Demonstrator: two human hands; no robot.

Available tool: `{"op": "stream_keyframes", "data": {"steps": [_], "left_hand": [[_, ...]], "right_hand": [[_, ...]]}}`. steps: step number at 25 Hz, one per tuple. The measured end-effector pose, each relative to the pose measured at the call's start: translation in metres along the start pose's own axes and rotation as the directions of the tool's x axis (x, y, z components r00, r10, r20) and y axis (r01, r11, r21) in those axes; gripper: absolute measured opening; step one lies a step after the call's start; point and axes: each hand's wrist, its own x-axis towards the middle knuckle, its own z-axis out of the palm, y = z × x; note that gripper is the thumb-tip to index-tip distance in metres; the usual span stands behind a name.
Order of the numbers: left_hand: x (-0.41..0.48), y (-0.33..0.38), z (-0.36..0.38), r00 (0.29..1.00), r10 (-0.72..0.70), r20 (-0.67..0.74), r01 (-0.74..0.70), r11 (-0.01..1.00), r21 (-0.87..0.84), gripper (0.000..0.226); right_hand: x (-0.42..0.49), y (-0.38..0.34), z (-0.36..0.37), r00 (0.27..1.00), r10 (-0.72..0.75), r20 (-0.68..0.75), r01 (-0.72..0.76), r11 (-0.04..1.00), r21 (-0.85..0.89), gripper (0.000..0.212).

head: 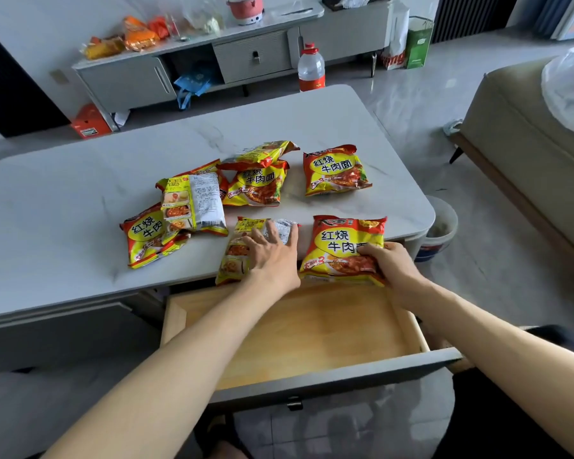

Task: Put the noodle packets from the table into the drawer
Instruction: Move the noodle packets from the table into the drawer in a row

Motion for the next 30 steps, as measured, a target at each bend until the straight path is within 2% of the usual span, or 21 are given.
{"op": "stream_keyframes", "data": {"steps": [4, 6, 9, 11, 14, 16, 18, 21, 23, 25, 27, 28, 30], "left_hand": [[0.014, 0.013, 0.001, 0.997, -0.077, 0.032, 0.075, 0.996, 0.049, 0.103], [0.017, 0.014, 0.002, 0.993, -0.115, 0.027, 0.114, 0.992, 0.049, 0.101], [0.017, 0.007, 0.000, 0.995, -0.096, -0.038, 0.100, 0.986, 0.133, 0.093], [0.012, -0.001, -0.007, 0.995, -0.051, -0.090, 0.065, 0.985, 0.160, 0.092], [-0.004, -0.015, -0.021, 0.982, 0.012, -0.190, 0.018, 0.988, 0.156, 0.093], [-0.020, -0.026, -0.032, 0.962, 0.032, -0.272, -0.012, 0.997, 0.076, 0.087], [-0.038, -0.033, -0.046, 0.957, 0.013, -0.291, -0.054, 0.989, -0.135, 0.084], [-0.059, -0.028, -0.057, 0.978, 0.022, -0.209, -0.135, 0.827, -0.545, 0.088], [-0.068, -0.020, -0.051, 0.991, 0.069, -0.114, -0.129, 0.716, -0.686, 0.089], [-0.065, -0.012, -0.036, 0.993, 0.091, -0.072, -0.115, 0.673, -0.730, 0.089], [-0.053, 0.001, -0.014, 0.994, 0.082, -0.078, -0.113, 0.710, -0.695, 0.089], [-0.046, 0.011, -0.002, 0.991, 0.074, -0.110, -0.128, 0.743, -0.657, 0.088], [-0.038, 0.032, 0.023, 0.975, 0.081, -0.205, -0.191, 0.777, -0.600, 0.084]], "right_hand": [[-0.017, 0.007, -0.057, 0.994, -0.017, 0.110, 0.023, 0.998, -0.059, 0.023], [-0.024, 0.006, -0.077, 0.991, 0.001, 0.137, 0.016, 0.992, -0.124, 0.023], [-0.030, 0.012, -0.079, 0.963, 0.077, 0.258, 0.000, 0.958, -0.287, 0.023], [-0.030, 0.020, -0.069, 0.957, 0.160, 0.244, -0.050, 0.914, -0.402, 0.023], [-0.022, 0.030, -0.052, 0.962, 0.223, 0.160, -0.133, 0.889, -0.439, 0.026], [-0.017, 0.038, -0.044, 0.966, 0.233, 0.114, -0.159, 0.879, -0.450, 0.029], [-0.017, 0.048, -0.036, 0.972, 0.225, 0.065, -0.170, 0.870, -0.464, 0.030], [-0.021, 0.054, -0.037, 0.973, 0.231, 0.033, -0.185, 0.852, -0.490, 0.027], [-0.020, 0.051, -0.040, 0.986, 0.166, 0.023, -0.120, 0.794, -0.596, 0.025], [-0.015, 0.042, -0.043, 0.999, -0.011, 0.041, 0.039, 0.643, -0.765, 0.020], [-0.007, 0.037, -0.045, 0.981, -0.175, 0.080, 0.155, 0.472, -0.868, 0.022], [-0.001, 0.036, -0.046, 0.974, -0.209, 0.089, 0.173, 0.427, -0.888, 0.025], [0.009, 0.038, -0.044, 0.974, -0.211, 0.077, 0.158, 0.402, -0.902, 0.025]]}}
